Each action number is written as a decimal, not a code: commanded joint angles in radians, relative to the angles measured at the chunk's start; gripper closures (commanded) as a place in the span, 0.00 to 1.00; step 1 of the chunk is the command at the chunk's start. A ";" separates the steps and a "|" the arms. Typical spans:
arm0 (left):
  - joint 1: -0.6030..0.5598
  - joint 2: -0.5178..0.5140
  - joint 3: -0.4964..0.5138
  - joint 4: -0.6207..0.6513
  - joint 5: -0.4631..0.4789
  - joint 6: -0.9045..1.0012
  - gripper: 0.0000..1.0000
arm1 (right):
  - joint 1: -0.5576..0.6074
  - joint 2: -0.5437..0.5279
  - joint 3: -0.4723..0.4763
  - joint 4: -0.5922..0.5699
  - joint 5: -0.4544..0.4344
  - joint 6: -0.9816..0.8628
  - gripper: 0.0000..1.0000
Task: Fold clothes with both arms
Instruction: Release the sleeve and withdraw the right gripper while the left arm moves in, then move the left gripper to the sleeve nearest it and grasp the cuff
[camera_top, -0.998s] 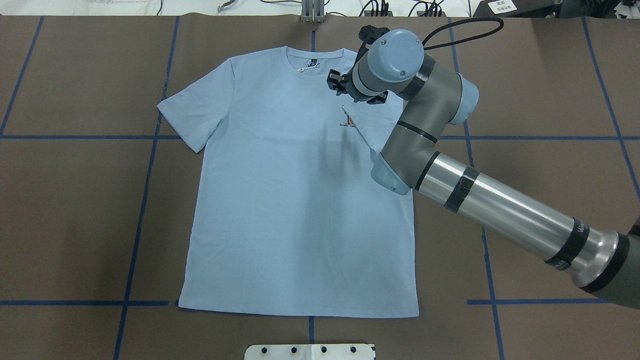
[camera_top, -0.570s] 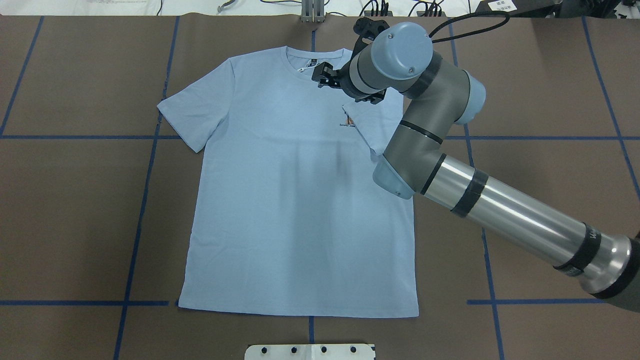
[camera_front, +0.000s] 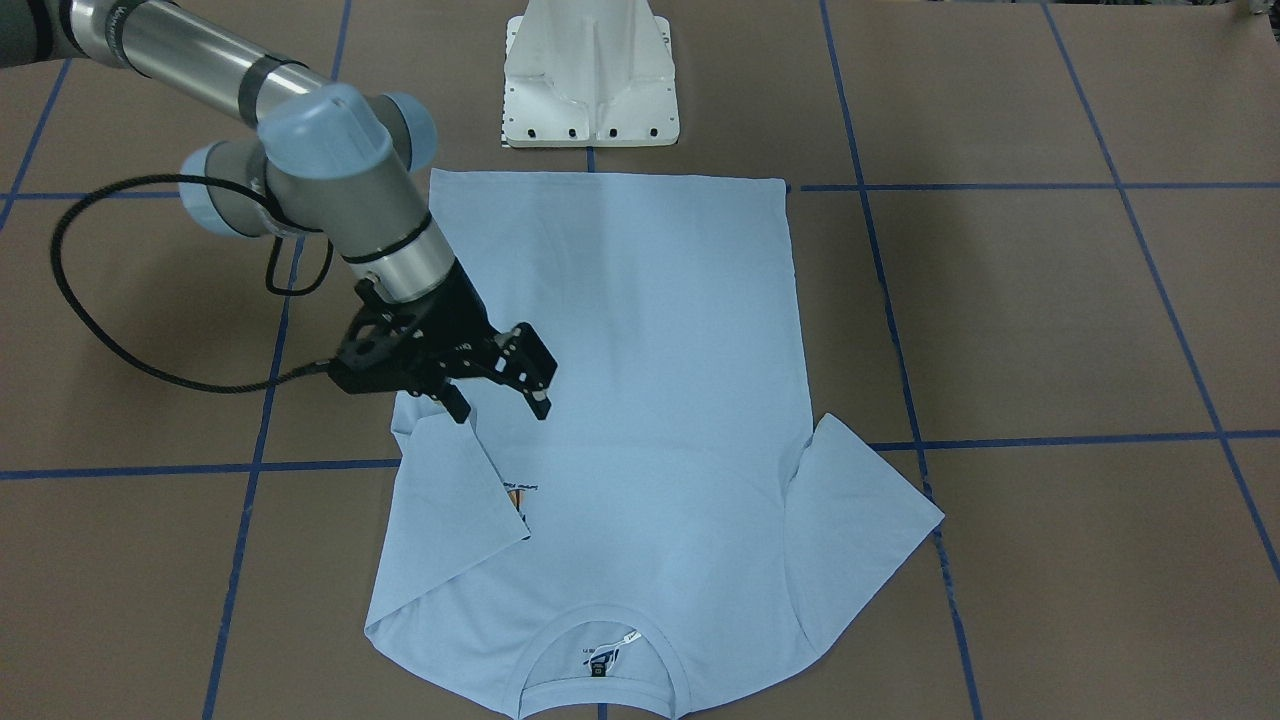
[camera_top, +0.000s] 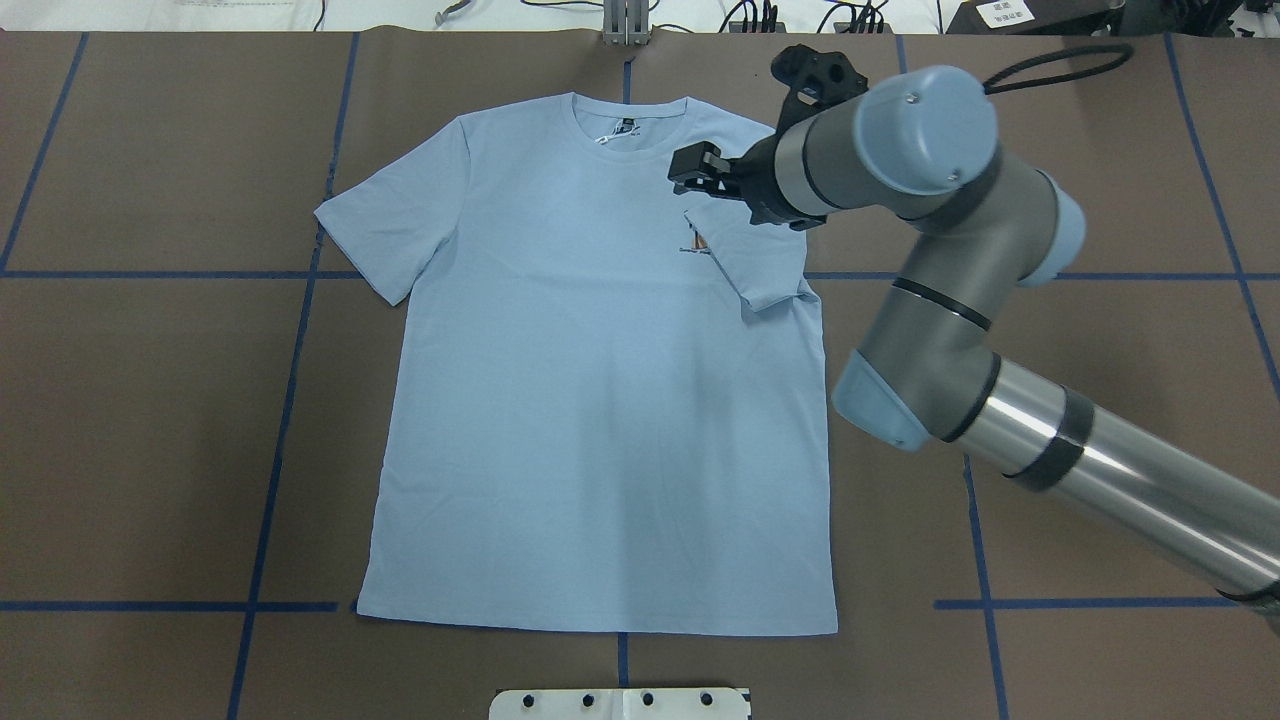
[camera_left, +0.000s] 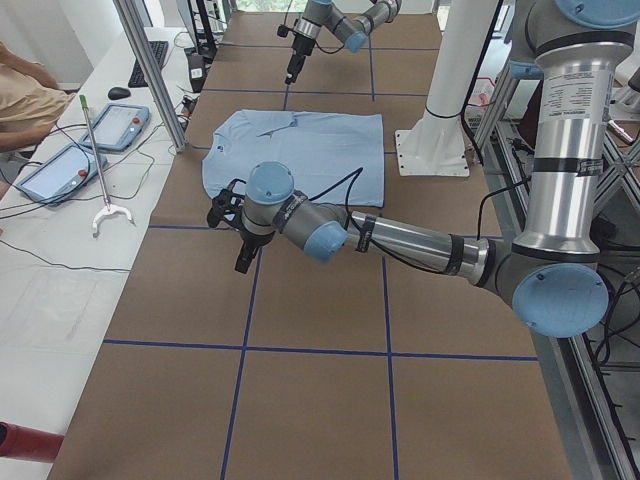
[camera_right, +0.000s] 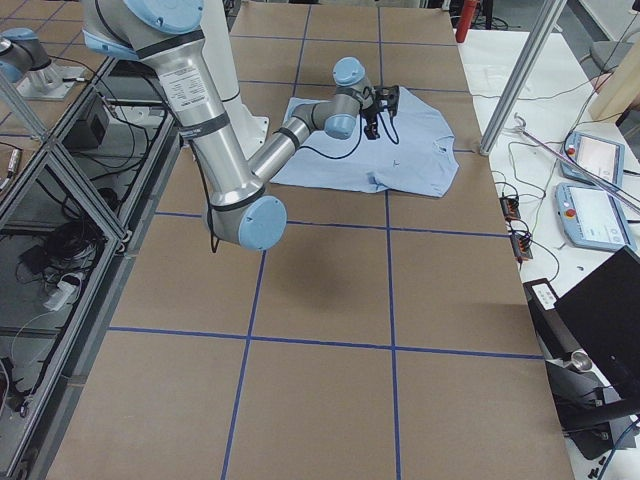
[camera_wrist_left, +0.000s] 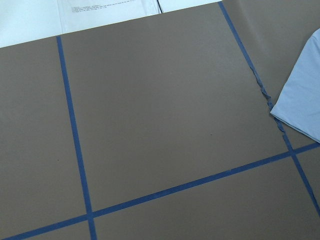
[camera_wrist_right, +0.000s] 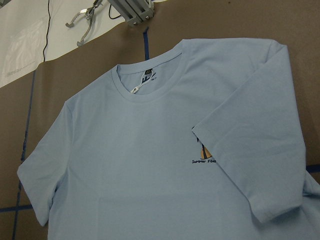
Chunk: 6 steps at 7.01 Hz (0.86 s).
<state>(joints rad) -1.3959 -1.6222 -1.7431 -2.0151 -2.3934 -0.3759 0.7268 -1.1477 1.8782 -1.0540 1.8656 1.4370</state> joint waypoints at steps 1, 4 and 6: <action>0.166 -0.127 0.065 -0.028 0.000 -0.231 0.01 | 0.005 -0.131 0.154 0.000 0.035 -0.001 0.00; 0.275 -0.274 0.314 -0.224 0.042 -0.369 0.06 | 0.000 -0.165 0.188 0.005 0.029 0.000 0.00; 0.335 -0.376 0.452 -0.296 0.147 -0.422 0.06 | 0.002 -0.165 0.188 0.005 0.024 0.000 0.00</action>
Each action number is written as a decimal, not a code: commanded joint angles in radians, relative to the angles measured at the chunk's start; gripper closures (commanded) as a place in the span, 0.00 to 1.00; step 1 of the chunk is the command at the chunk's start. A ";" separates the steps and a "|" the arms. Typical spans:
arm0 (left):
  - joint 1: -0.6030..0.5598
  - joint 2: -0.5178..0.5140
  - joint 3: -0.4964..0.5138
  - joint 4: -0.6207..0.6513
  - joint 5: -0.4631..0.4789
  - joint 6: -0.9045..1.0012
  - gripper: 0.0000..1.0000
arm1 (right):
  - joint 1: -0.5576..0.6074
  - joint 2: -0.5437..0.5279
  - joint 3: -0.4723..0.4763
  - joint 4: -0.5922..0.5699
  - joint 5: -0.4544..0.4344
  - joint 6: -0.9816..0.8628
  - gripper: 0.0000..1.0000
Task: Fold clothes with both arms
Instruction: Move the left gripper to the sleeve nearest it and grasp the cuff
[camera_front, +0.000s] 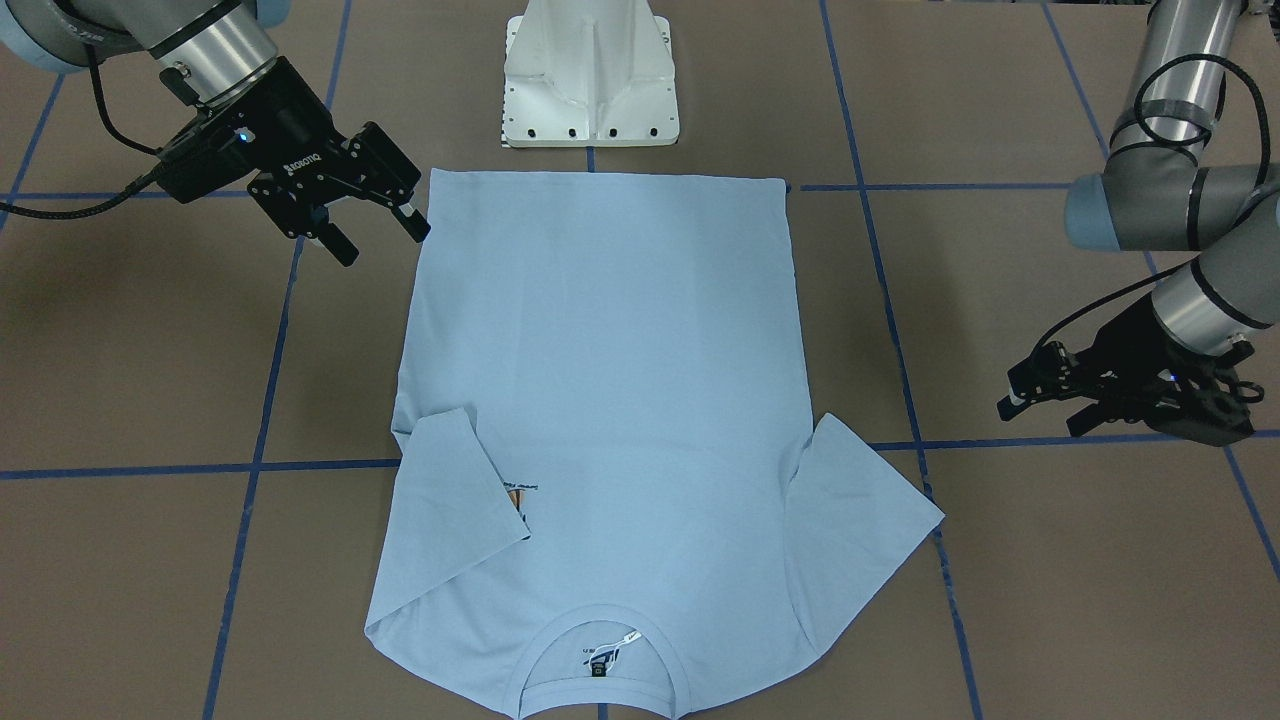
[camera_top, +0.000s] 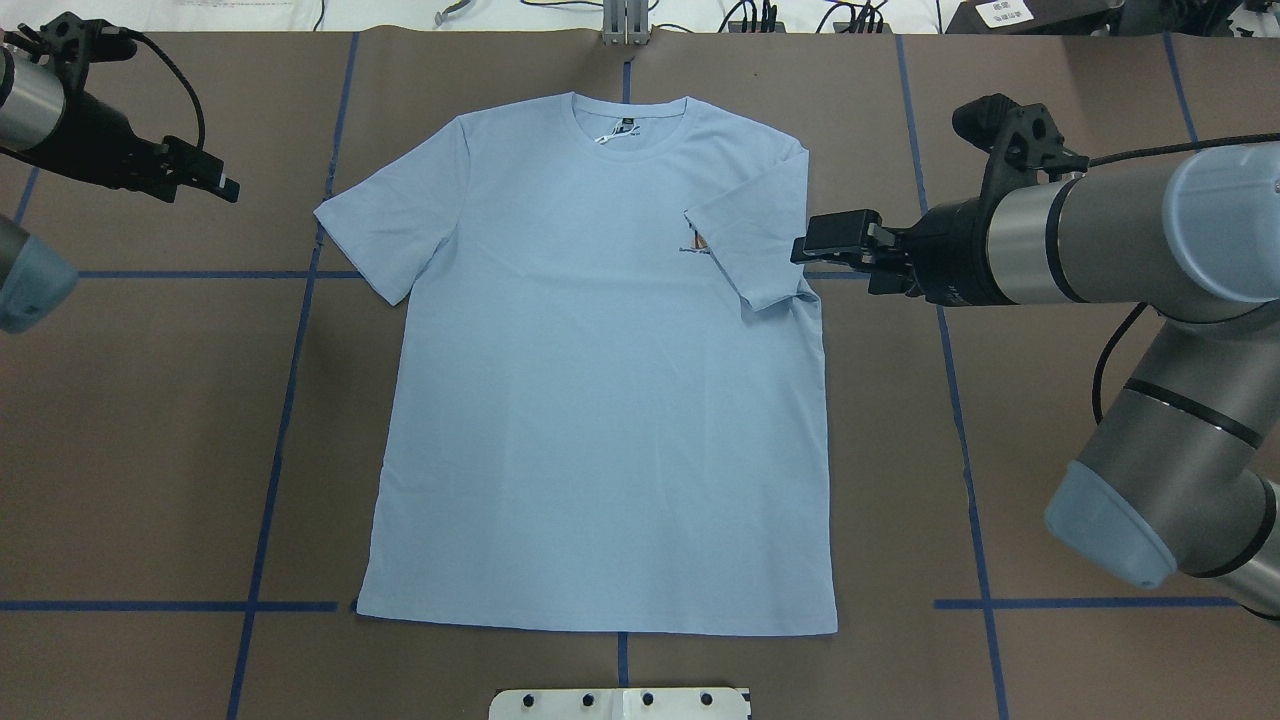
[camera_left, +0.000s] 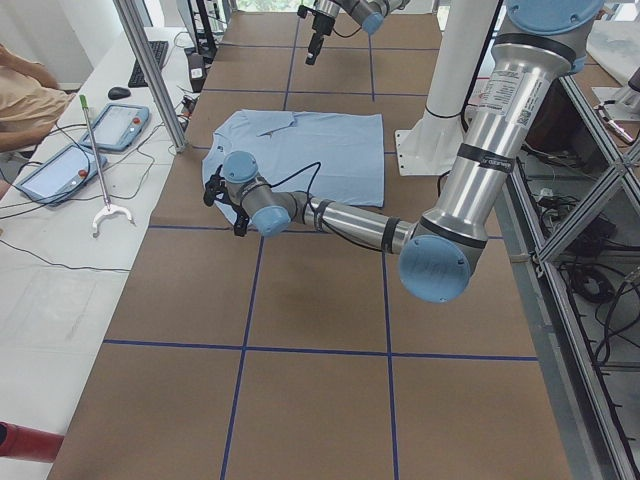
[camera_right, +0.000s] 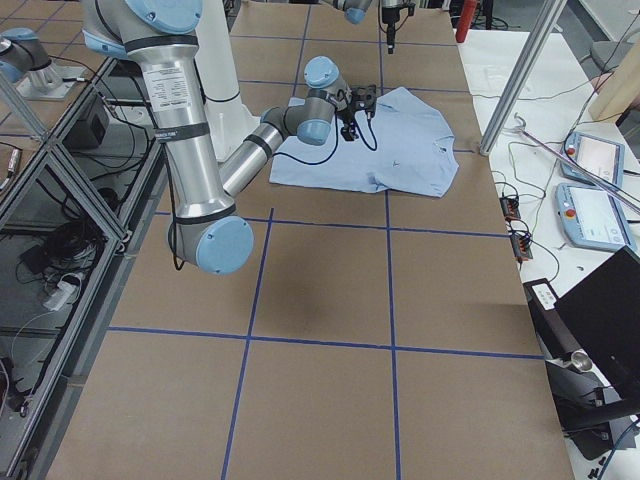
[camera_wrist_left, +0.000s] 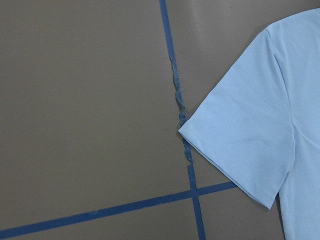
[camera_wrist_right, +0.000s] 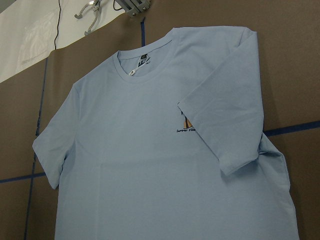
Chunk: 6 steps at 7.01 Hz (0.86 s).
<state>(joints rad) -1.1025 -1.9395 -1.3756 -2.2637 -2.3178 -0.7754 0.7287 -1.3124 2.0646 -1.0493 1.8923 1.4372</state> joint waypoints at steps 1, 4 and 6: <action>0.053 -0.067 0.116 -0.086 0.092 -0.024 0.06 | -0.002 -0.001 -0.001 0.000 -0.007 0.000 0.00; 0.127 -0.093 0.122 -0.117 0.151 -0.200 0.07 | -0.002 -0.002 -0.001 0.000 -0.007 0.000 0.00; 0.128 -0.096 0.160 -0.125 0.164 -0.203 0.14 | -0.002 -0.002 -0.006 0.000 -0.009 0.000 0.00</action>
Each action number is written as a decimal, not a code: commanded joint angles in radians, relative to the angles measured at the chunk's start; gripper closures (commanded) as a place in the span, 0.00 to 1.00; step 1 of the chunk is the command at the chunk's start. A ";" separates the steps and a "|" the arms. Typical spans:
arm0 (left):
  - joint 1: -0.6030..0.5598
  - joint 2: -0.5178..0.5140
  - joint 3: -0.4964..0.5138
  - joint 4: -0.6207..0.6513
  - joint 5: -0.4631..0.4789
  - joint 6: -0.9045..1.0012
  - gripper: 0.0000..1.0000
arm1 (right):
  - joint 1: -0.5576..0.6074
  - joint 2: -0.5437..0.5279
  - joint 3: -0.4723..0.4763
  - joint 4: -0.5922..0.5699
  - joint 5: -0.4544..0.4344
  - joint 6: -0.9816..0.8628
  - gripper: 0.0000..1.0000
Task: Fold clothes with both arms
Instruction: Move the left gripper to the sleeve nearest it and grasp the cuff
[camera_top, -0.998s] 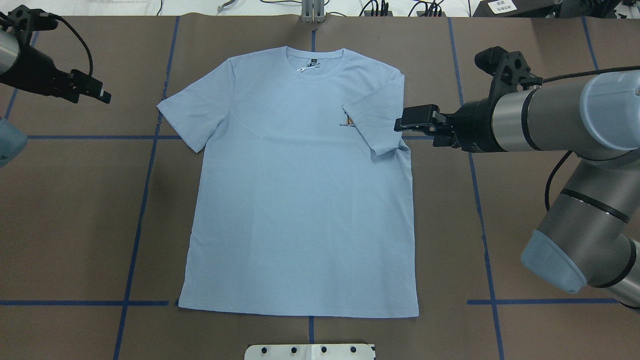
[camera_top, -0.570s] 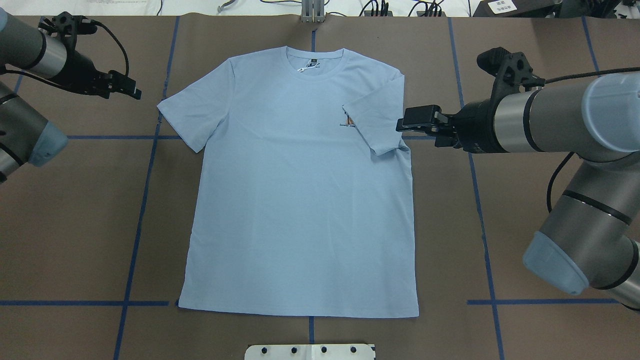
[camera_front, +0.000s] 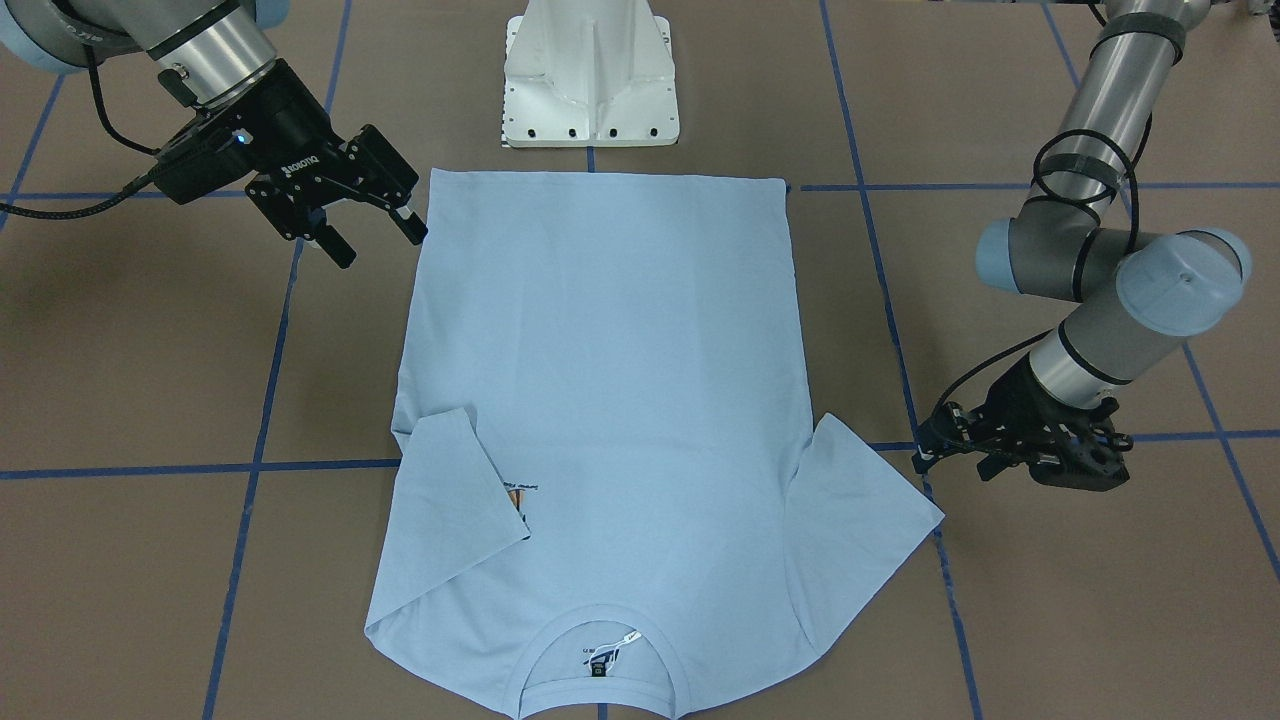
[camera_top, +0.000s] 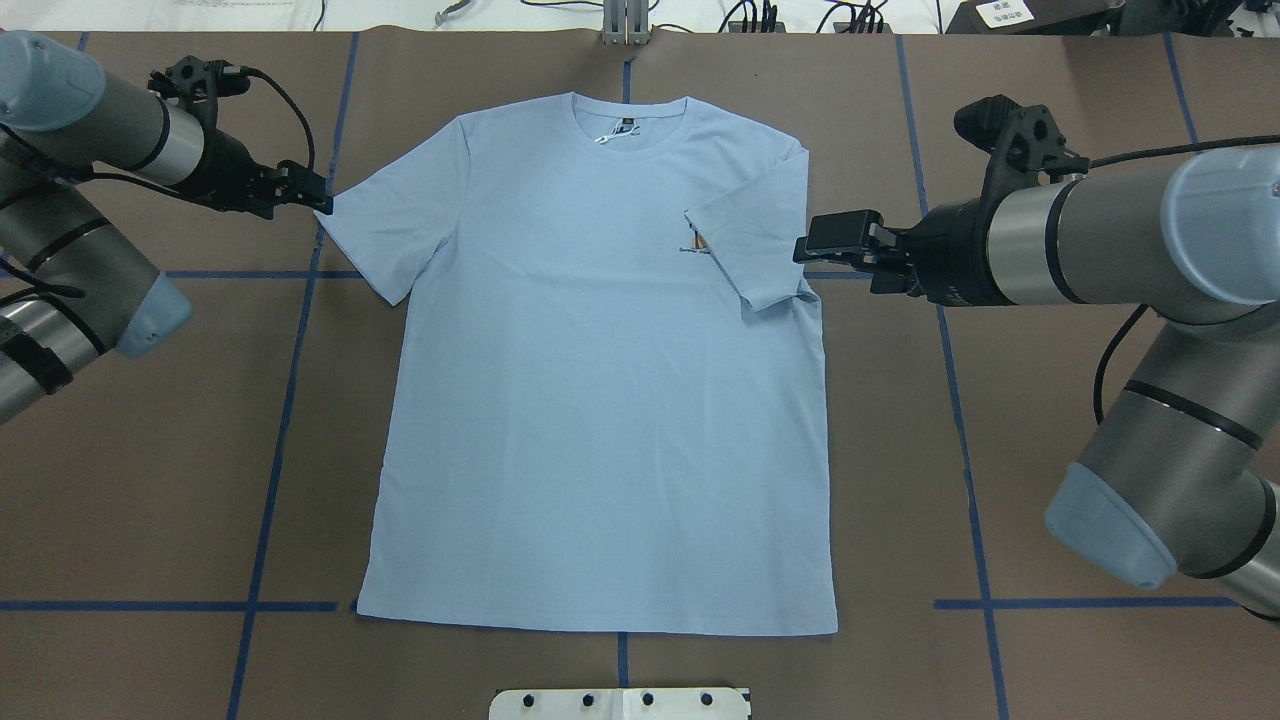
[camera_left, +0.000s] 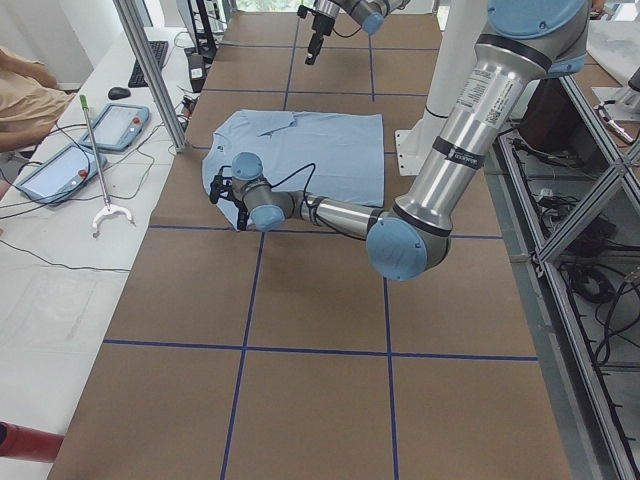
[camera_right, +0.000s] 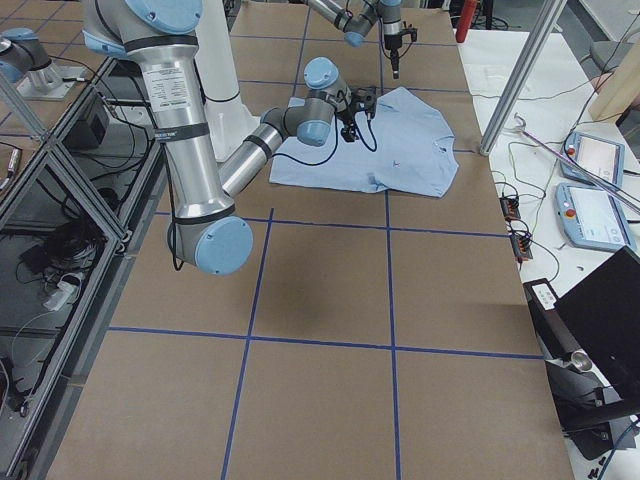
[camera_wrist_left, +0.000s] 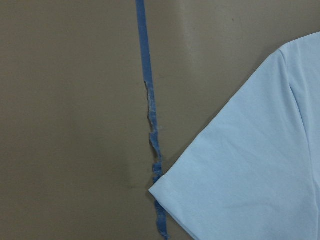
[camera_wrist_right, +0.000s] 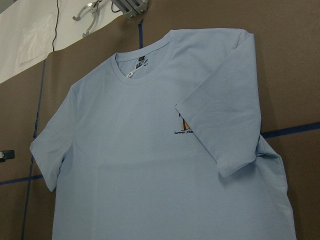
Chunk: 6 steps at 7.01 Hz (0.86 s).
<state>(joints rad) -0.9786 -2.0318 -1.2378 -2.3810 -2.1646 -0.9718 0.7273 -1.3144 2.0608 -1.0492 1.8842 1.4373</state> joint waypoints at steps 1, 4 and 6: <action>0.008 -0.004 0.043 -0.033 0.022 -0.011 0.17 | 0.000 0.000 -0.002 0.000 0.000 0.000 0.00; 0.011 -0.070 0.118 -0.050 0.051 -0.011 0.19 | 0.000 -0.002 -0.004 0.000 0.000 0.000 0.00; 0.015 -0.082 0.138 -0.053 0.078 -0.011 0.21 | -0.002 0.000 -0.005 0.000 0.000 0.000 0.00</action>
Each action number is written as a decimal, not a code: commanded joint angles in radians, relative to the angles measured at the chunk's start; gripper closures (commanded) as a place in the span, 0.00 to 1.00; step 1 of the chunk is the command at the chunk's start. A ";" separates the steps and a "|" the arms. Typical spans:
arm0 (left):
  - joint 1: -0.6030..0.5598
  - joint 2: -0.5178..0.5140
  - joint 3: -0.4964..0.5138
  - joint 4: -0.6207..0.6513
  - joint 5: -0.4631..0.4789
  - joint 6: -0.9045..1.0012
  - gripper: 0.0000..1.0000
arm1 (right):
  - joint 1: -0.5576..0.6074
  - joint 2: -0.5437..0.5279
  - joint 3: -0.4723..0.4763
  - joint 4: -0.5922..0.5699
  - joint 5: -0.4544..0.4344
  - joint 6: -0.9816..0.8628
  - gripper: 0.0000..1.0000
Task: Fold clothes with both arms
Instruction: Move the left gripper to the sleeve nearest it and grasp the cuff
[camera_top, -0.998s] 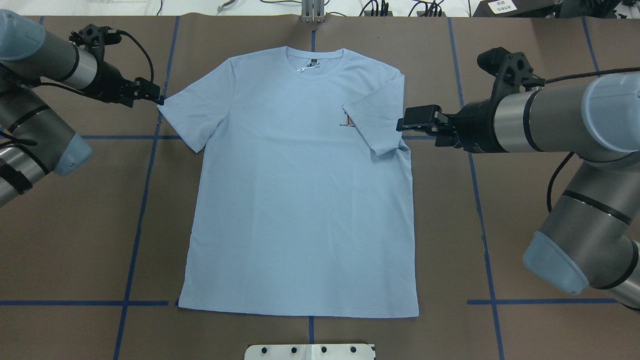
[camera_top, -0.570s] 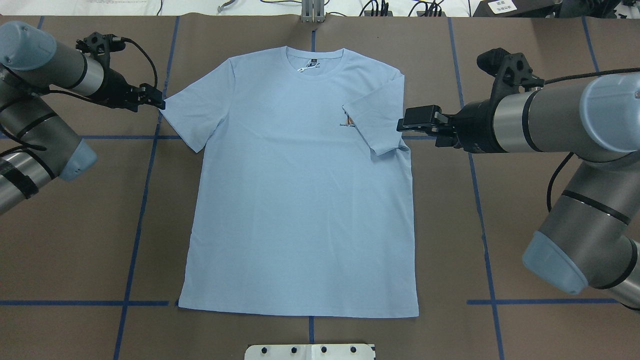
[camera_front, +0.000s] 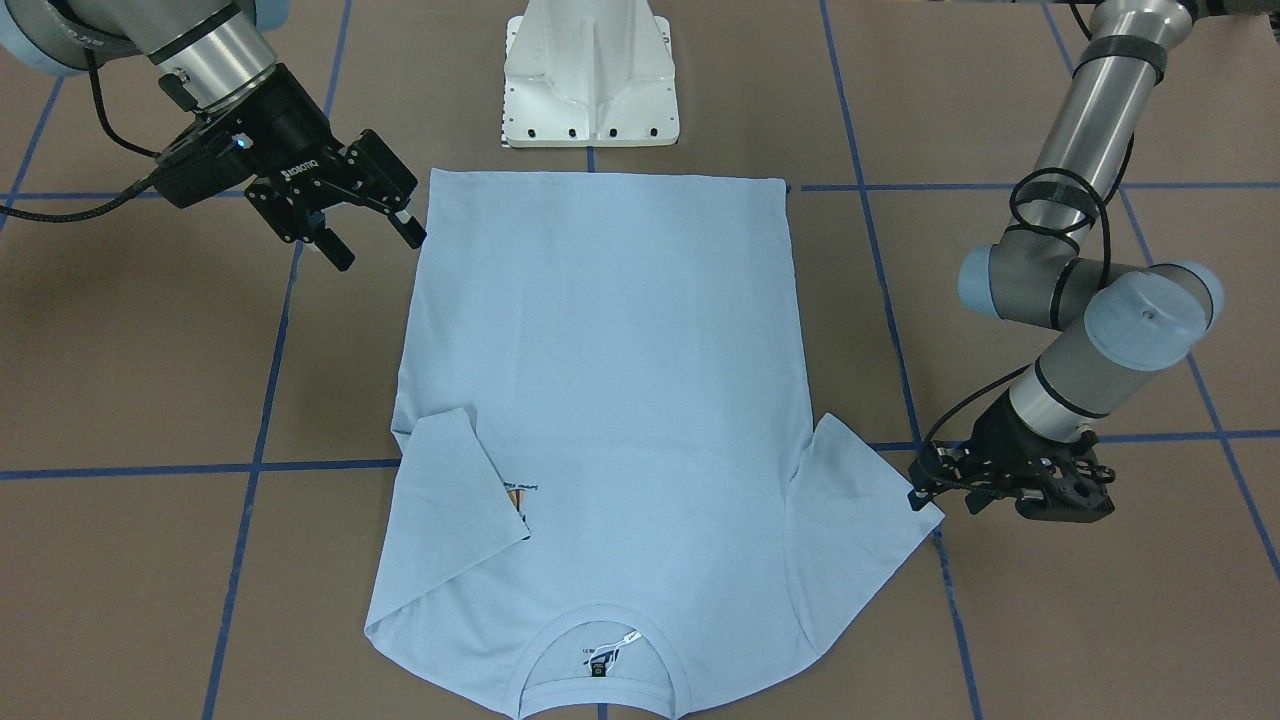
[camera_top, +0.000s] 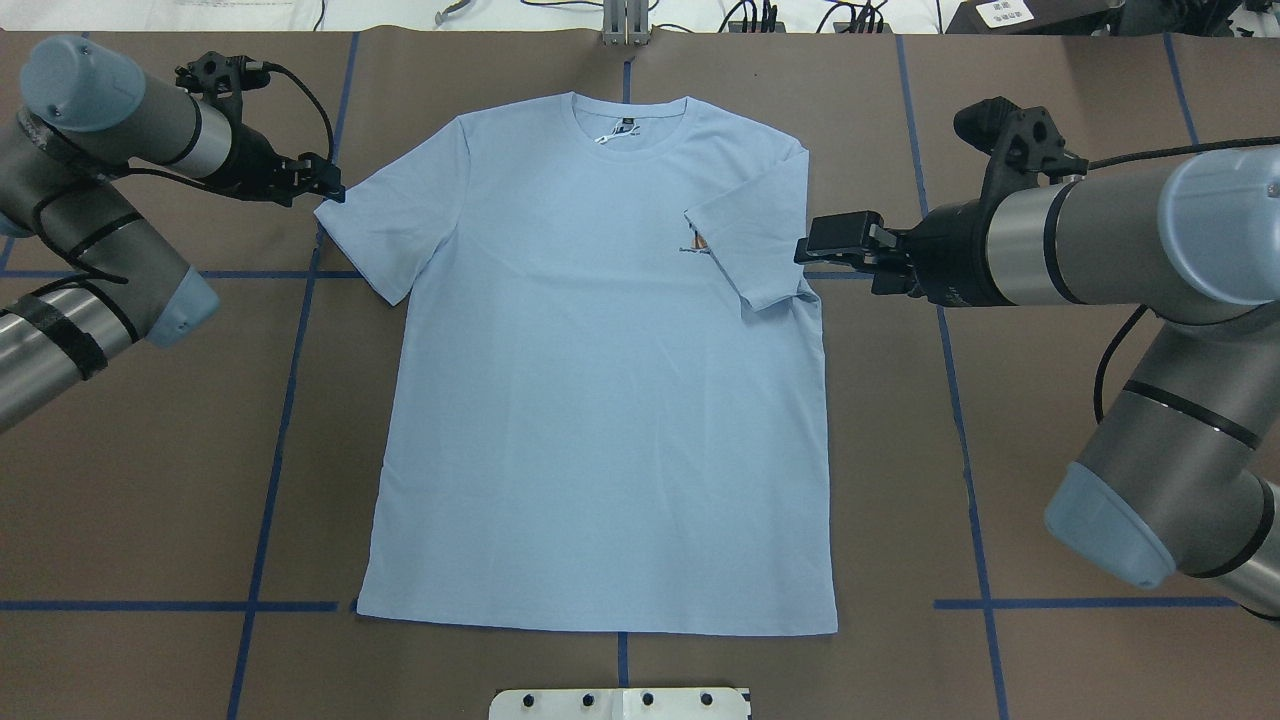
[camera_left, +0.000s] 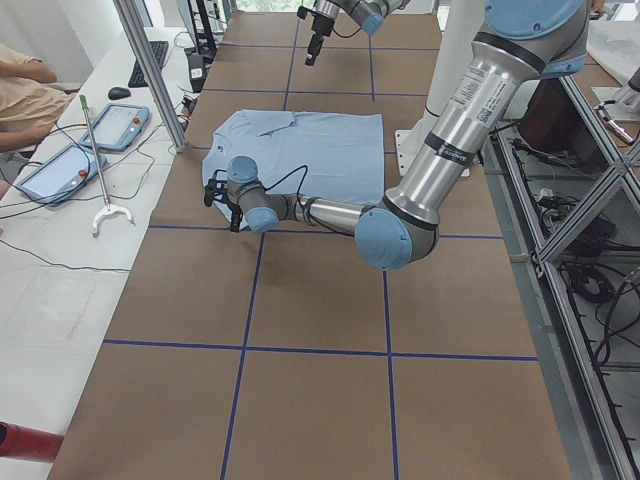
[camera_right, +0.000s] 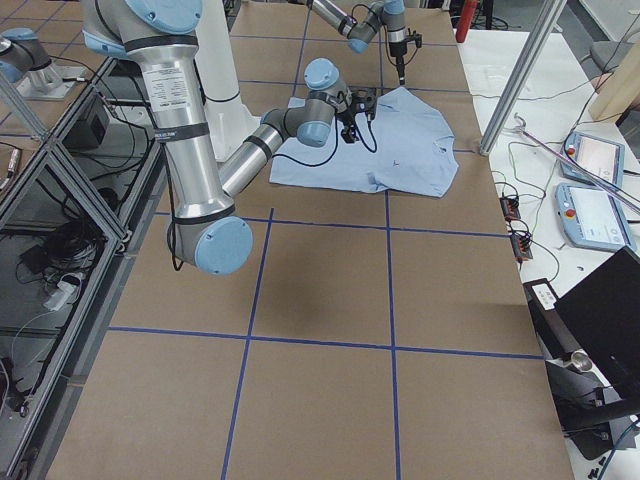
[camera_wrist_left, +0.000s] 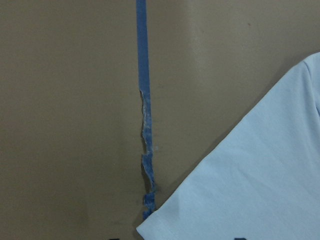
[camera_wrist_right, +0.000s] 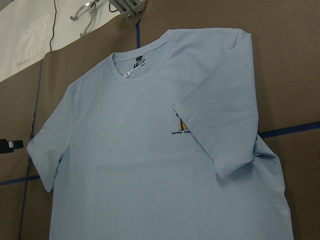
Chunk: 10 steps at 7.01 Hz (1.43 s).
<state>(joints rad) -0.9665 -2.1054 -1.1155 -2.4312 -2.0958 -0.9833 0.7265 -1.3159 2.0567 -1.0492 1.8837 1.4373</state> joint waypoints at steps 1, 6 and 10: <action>0.011 -0.018 0.031 -0.008 0.017 0.000 0.22 | -0.001 0.001 -0.003 0.000 0.000 0.000 0.00; 0.020 -0.025 0.085 -0.069 0.022 -0.002 0.31 | -0.005 0.004 -0.004 0.000 -0.002 0.000 0.00; 0.025 -0.025 0.086 -0.071 0.025 -0.002 0.64 | -0.005 0.003 -0.003 0.000 -0.002 0.002 0.00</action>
<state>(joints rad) -0.9428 -2.1307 -1.0298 -2.5008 -2.0722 -0.9847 0.7210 -1.3118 2.0526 -1.0492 1.8822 1.4383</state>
